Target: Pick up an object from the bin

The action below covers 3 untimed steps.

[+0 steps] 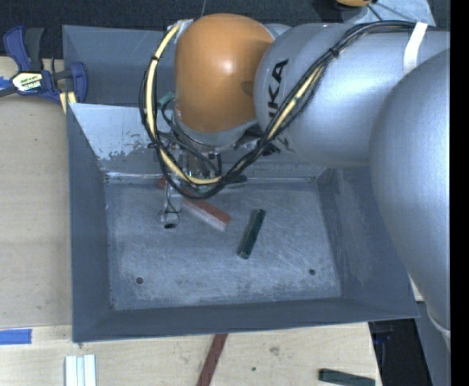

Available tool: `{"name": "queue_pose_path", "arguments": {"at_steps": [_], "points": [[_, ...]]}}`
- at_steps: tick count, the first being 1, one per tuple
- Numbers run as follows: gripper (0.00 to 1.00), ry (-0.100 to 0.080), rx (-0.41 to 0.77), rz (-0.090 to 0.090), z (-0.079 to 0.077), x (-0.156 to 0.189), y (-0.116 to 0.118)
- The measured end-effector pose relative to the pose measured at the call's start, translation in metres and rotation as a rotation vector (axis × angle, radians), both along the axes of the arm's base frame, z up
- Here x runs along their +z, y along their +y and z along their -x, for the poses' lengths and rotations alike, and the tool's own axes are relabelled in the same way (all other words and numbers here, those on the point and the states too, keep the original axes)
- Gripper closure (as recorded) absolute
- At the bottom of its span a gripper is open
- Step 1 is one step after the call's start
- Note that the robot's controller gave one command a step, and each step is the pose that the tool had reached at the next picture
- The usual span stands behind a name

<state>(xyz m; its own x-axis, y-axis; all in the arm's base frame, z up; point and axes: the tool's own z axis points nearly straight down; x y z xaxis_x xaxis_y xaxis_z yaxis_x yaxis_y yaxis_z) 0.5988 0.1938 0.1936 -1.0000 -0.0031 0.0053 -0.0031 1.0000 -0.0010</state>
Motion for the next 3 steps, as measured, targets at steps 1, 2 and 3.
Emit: {"name": "queue_pose_path", "arguments": {"at_steps": [1,2,3], "points": [[0.00,-0.008,-0.003,-0.002,-0.002,0.005,-0.001],[0.00,-0.013,-0.042,-0.004,-0.016,-0.058,-0.031],[0.00,-0.013,0.057,0.000,-0.024,-0.029,-0.107]]}}
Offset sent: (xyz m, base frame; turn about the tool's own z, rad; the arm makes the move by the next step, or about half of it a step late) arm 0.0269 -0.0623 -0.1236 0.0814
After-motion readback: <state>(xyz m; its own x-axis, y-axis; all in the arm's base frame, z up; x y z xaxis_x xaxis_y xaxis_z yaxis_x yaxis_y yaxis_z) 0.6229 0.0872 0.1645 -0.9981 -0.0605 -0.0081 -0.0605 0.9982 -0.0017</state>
